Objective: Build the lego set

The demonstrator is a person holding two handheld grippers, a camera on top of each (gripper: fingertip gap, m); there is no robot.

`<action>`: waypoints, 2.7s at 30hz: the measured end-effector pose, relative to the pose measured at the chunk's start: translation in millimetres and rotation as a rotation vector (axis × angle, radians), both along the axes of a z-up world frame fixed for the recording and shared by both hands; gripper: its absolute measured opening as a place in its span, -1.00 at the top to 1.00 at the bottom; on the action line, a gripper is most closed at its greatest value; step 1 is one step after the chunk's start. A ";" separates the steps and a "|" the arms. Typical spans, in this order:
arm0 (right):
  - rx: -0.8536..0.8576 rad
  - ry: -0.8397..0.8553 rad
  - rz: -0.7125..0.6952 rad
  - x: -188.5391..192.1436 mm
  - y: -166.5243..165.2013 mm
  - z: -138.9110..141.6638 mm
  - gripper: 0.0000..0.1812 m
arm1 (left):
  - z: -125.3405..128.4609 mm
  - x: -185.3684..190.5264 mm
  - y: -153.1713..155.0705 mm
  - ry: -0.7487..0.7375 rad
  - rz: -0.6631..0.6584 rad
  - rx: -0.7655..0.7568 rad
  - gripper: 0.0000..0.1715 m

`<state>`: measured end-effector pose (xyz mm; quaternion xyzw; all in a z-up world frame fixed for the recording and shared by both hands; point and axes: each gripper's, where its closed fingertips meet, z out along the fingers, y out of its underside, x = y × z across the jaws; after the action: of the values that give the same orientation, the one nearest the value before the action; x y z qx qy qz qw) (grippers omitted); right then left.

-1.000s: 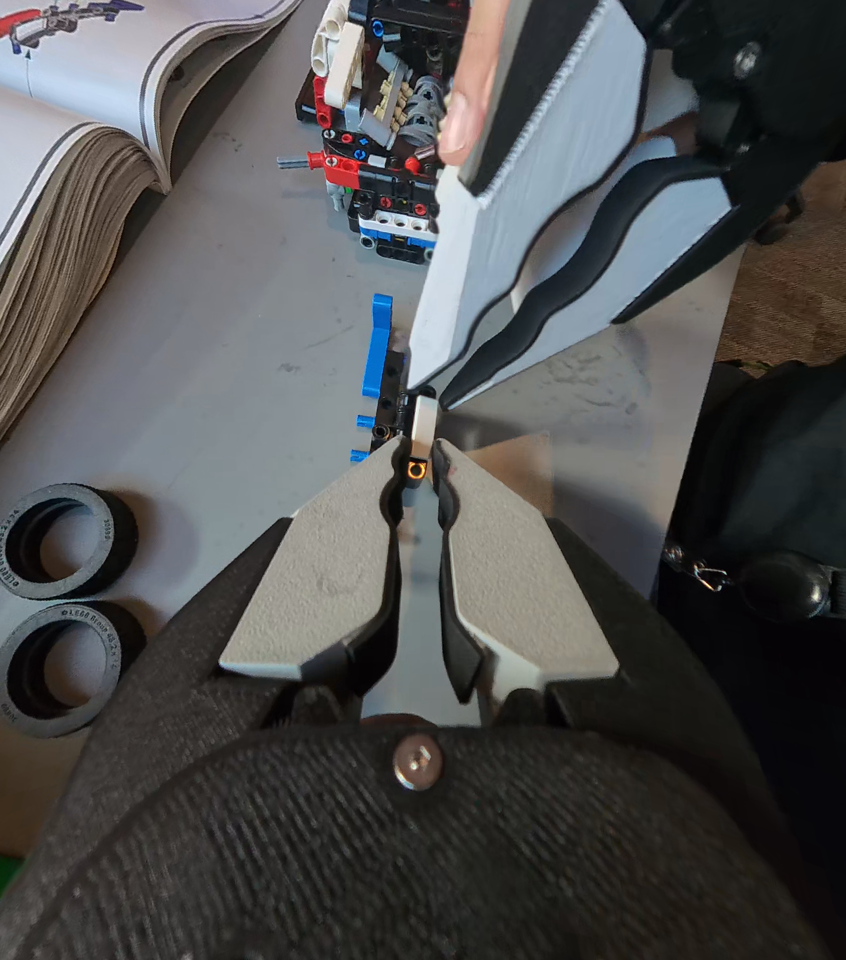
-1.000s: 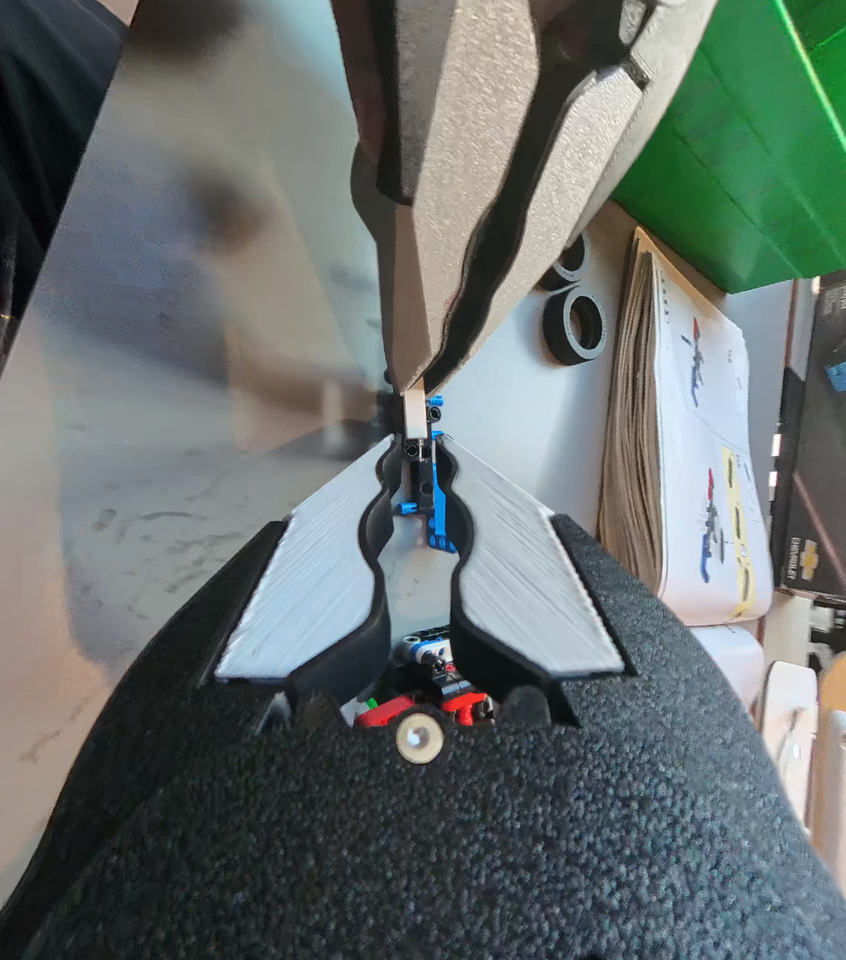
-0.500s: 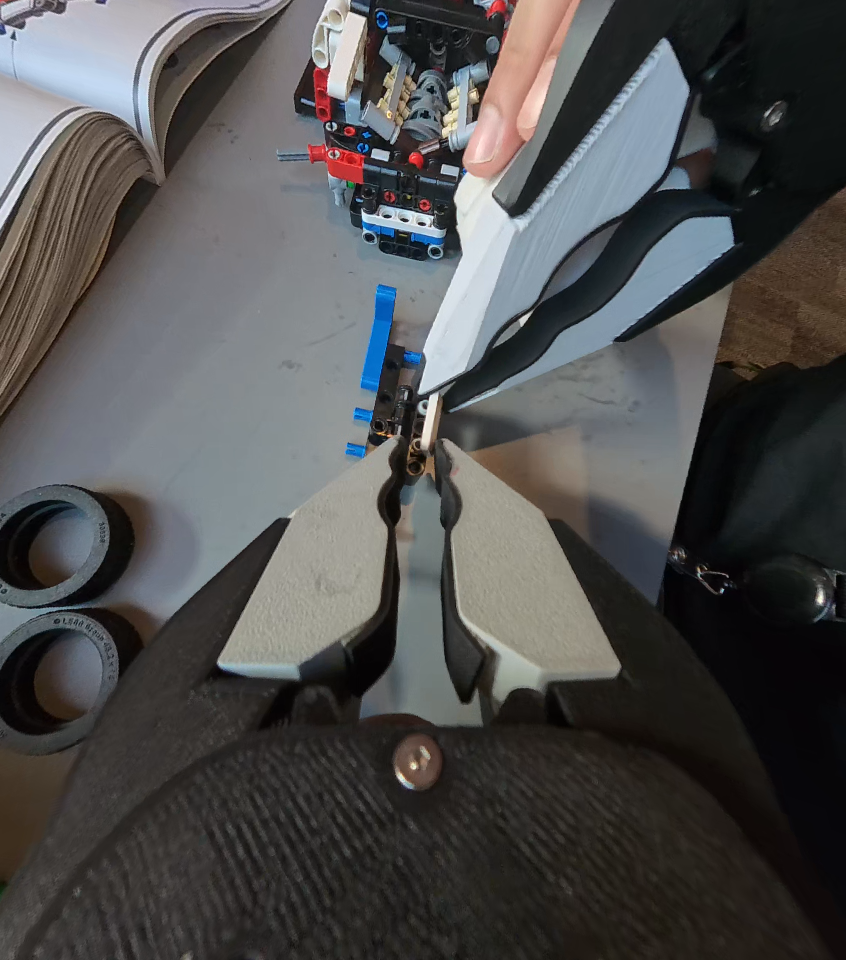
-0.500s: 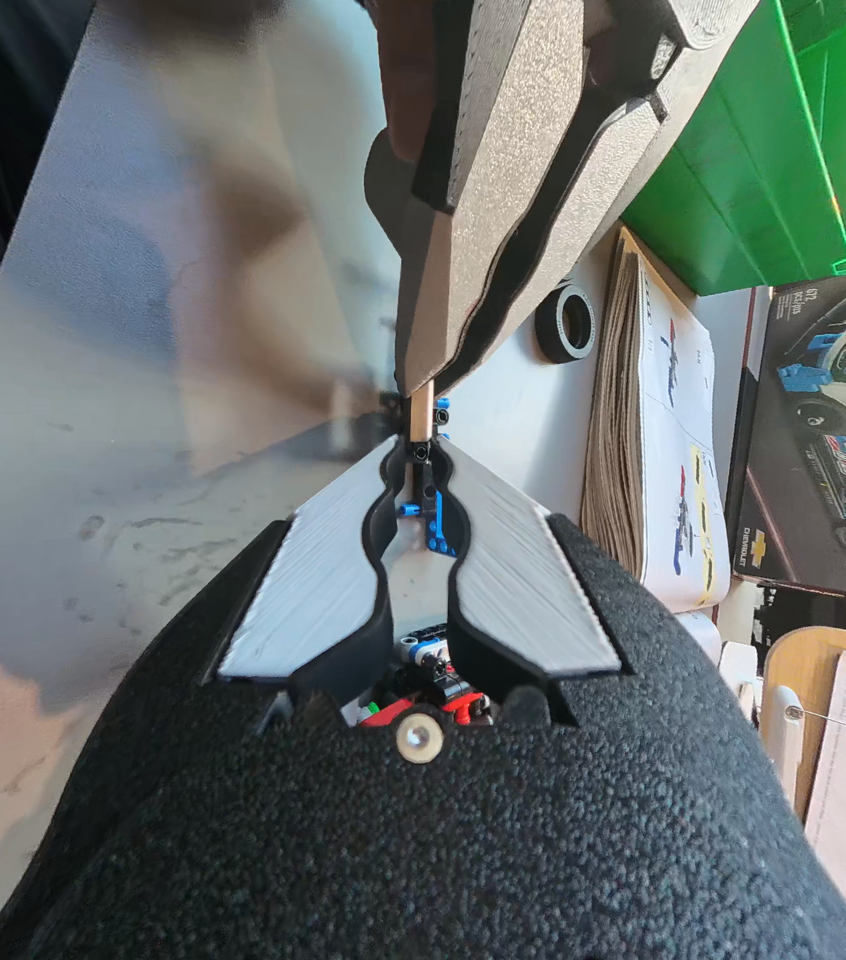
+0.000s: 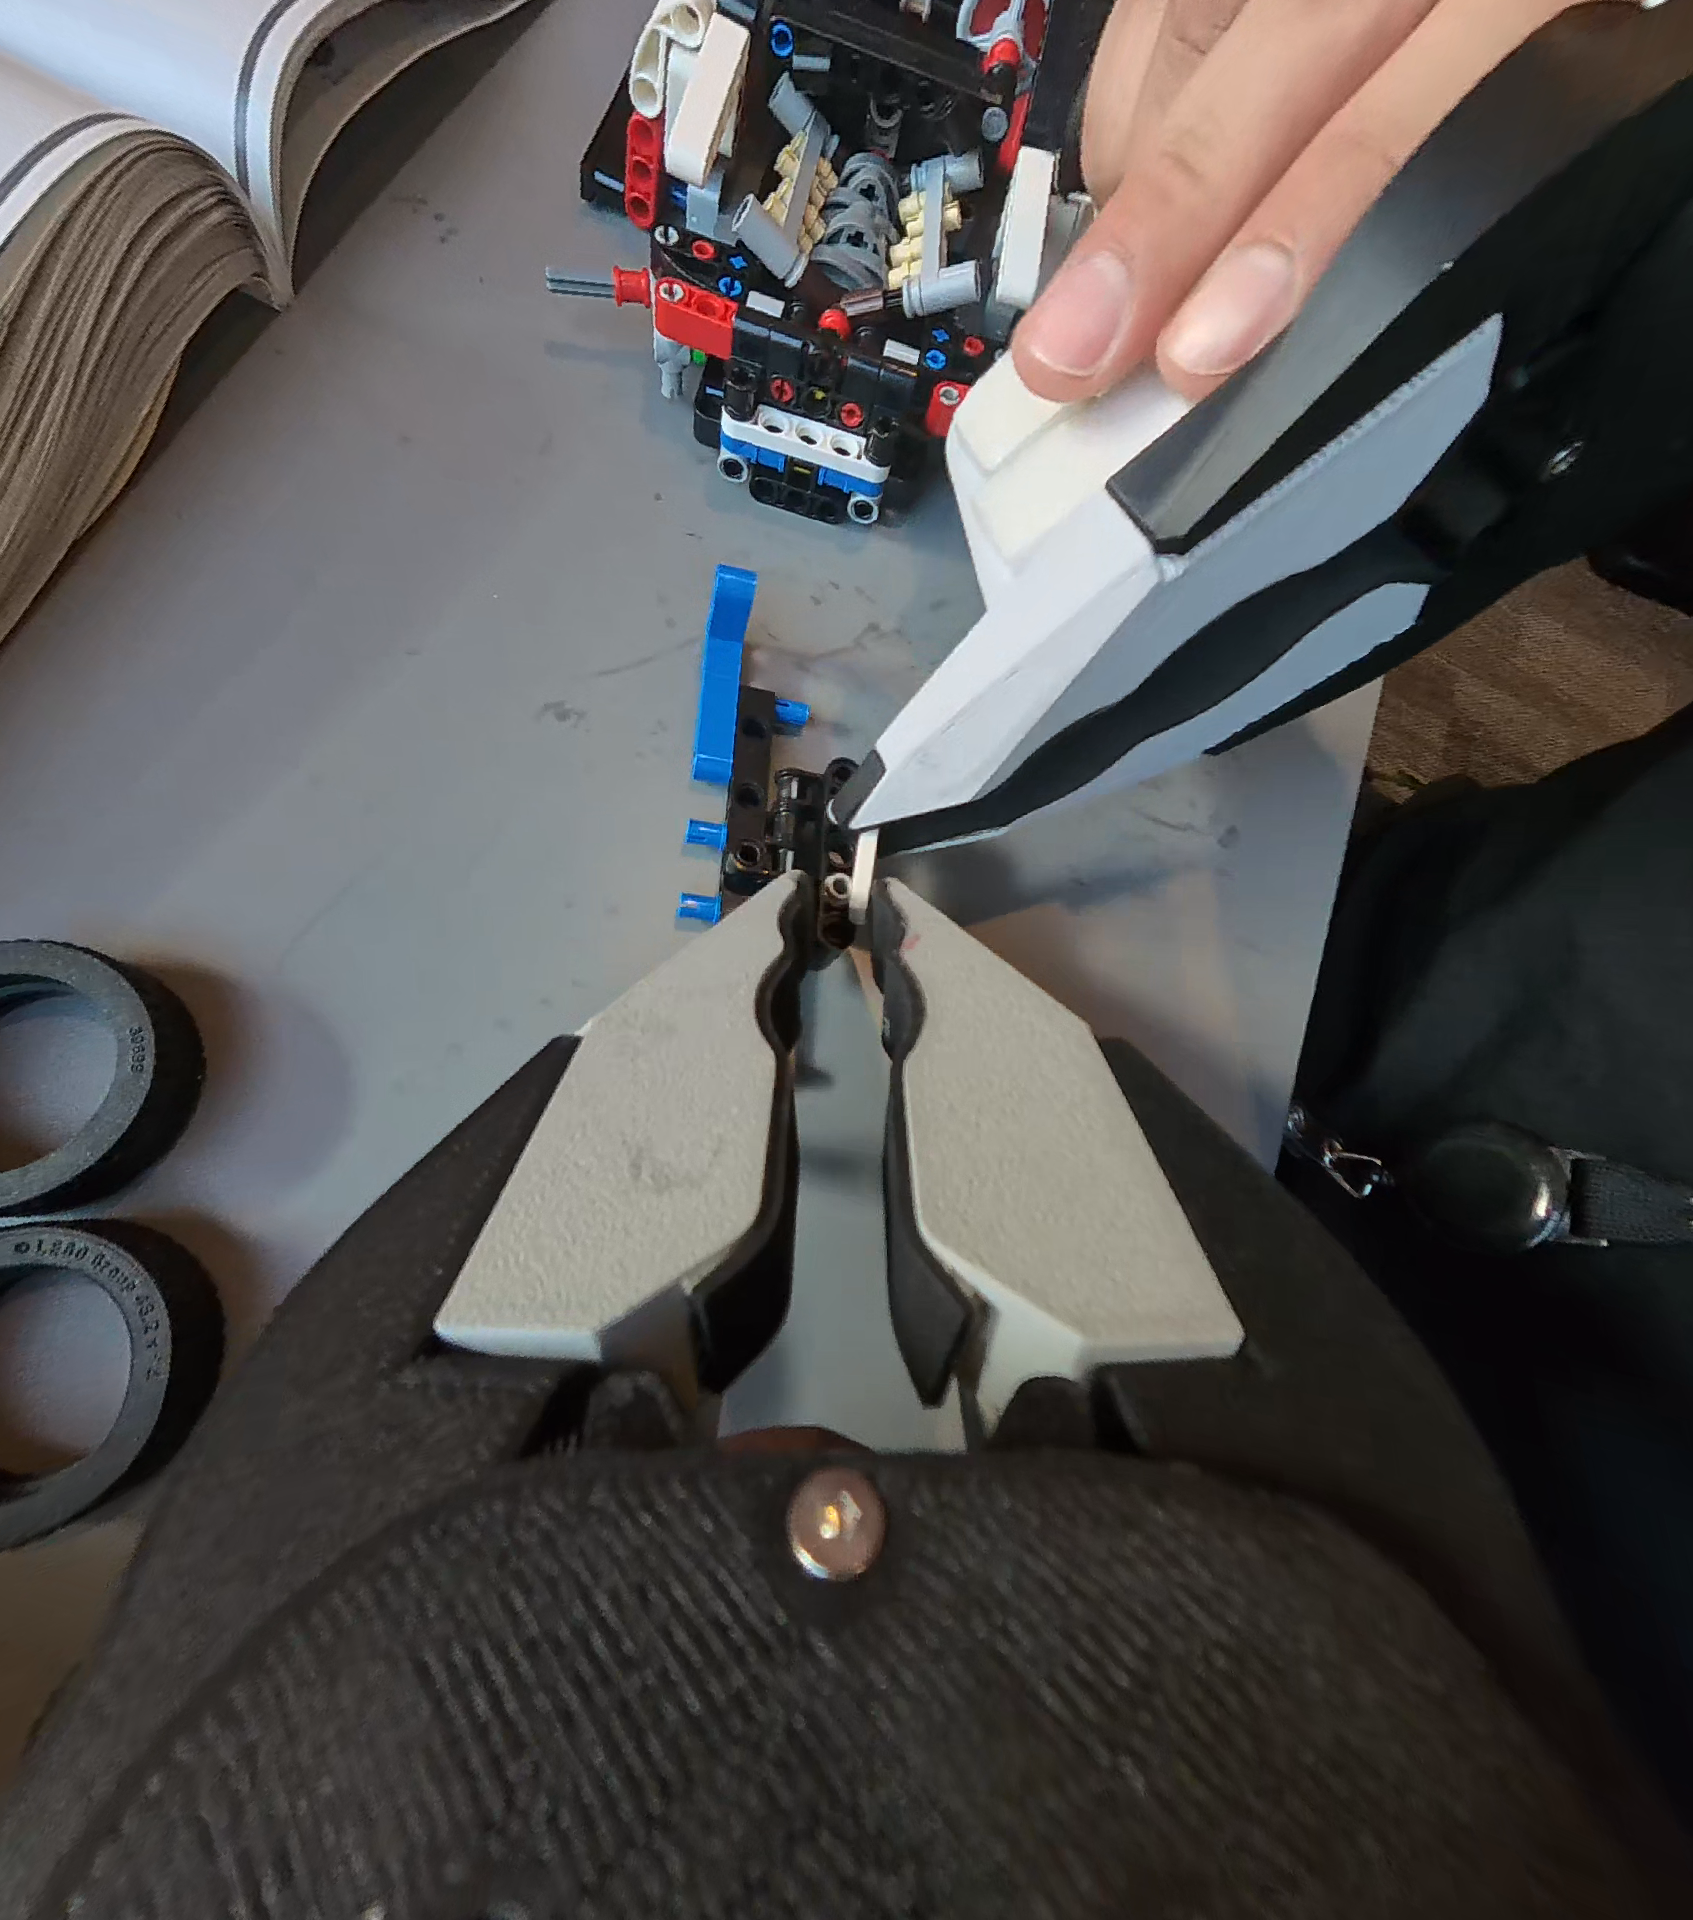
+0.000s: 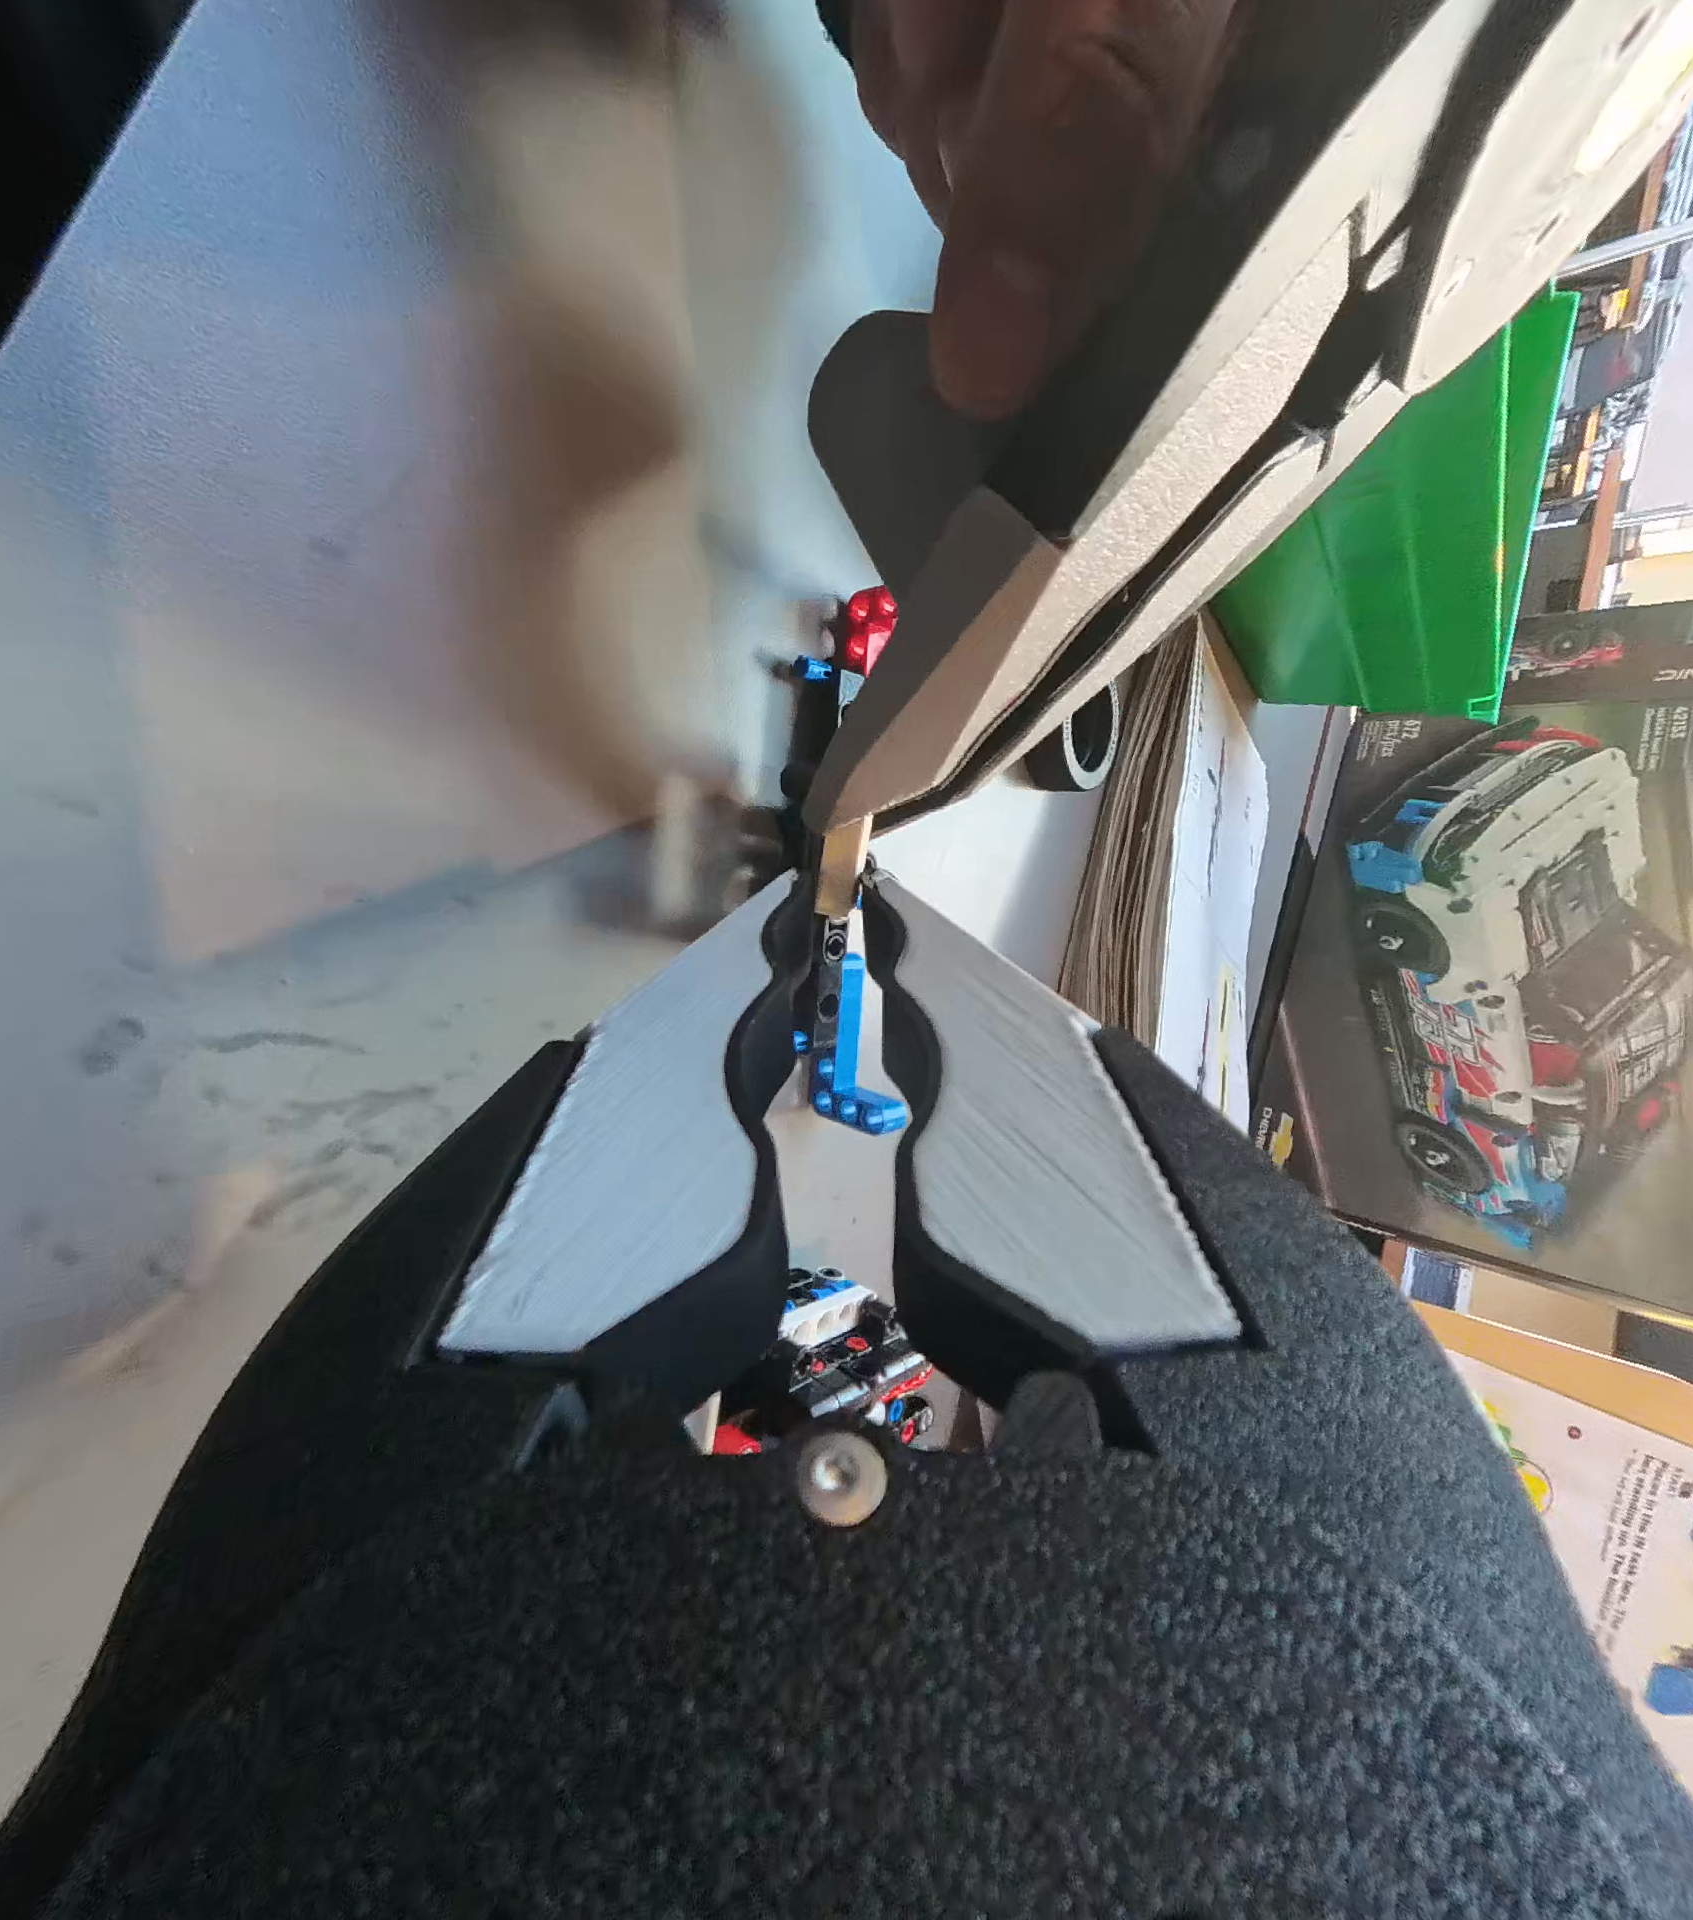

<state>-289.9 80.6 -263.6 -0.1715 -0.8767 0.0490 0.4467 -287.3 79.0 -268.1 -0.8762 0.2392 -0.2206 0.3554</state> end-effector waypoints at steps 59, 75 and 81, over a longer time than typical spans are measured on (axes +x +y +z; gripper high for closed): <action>-0.330 -0.098 -0.027 -0.7 7.0 9.4 0.86 | 0.0 -1.0 2.8 0.109 -0.034 0.044 0.94; -0.124 -0.097 -0.022 -1.6 9.7 -11.5 0.89 | -2.2 1.5 2.2 0.029 -0.008 -0.024 0.85; -0.129 -0.103 -0.034 -1.9 11.8 -10.7 0.88 | -2.7 -2.7 0.6 0.137 -0.002 0.061 0.94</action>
<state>-291.7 92.4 -274.4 -0.2169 -0.8906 0.0891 0.3896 -290.0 79.6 -270.8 -0.8777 0.2706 -0.1533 0.3646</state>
